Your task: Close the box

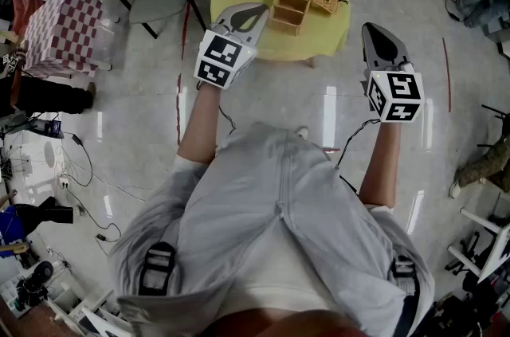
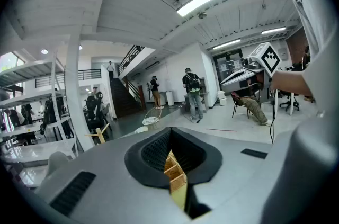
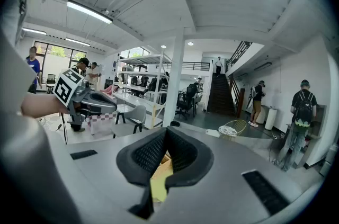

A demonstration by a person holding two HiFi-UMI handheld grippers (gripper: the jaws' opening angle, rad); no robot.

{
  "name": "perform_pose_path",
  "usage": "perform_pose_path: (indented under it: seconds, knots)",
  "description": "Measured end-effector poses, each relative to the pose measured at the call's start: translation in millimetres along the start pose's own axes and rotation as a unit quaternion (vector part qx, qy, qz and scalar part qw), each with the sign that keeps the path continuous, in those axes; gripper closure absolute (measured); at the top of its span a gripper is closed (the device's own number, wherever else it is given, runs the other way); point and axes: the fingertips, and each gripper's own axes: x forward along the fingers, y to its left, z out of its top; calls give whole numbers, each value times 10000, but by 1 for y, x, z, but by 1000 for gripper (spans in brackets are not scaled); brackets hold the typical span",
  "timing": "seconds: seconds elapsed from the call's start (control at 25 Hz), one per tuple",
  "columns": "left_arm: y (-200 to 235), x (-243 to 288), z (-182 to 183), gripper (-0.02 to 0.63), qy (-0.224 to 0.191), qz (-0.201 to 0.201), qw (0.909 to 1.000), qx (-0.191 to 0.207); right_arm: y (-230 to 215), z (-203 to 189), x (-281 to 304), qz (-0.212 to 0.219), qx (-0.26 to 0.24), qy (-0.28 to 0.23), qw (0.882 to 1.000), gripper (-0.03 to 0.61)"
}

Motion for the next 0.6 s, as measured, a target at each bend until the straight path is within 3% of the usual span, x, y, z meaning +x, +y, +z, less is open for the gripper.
perform_pose_path:
  seconds: [0.32, 0.6]
  knots:
    - [-8, 11, -2, 584, 8, -41, 10000, -65, -10, -3, 1, 32, 131, -105, 9999, 555]
    - [-22, 26, 0, 585, 25, -219, 9983, -534, -30, -12, 5, -34, 85, -50, 9999, 555]
